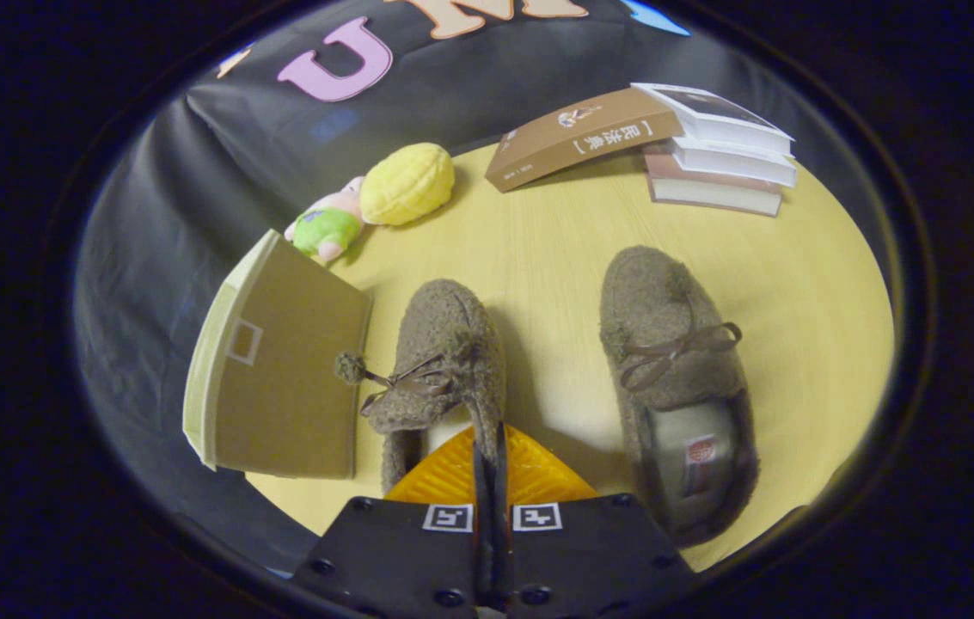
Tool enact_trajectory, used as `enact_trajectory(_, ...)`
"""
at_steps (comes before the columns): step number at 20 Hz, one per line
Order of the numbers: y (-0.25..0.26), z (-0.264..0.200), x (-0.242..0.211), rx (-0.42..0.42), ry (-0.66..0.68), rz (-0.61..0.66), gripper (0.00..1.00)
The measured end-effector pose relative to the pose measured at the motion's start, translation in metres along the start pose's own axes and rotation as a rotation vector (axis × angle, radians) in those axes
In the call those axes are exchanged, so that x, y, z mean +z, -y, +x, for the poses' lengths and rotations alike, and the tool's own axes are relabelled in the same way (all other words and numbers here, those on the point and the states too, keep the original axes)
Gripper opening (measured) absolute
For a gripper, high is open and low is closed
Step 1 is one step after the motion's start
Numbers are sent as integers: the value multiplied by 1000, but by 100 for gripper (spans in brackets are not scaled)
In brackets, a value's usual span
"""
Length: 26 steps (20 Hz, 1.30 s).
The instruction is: Open the storage box then place both shoes into the box .Put the left shoe in first, then the right shoe, with the right side of both shoes facing outward in a uniform manner.
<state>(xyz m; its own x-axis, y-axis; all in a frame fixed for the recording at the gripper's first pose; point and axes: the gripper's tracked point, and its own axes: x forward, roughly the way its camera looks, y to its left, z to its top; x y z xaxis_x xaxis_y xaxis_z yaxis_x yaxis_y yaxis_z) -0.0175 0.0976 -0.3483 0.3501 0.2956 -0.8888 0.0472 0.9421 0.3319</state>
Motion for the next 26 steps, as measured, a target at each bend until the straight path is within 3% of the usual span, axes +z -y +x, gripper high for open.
enact_trajectory(7, -79, -43, 36, 107, 90, 62, 3)
enact_trajectory(16, -195, -74, 83, 221, 178, 47, 3)
enact_trajectory(21, -253, -55, 76, 256, 140, 47, 3)
enact_trajectory(26, -291, -10, 52, 218, 67, 57, 3)
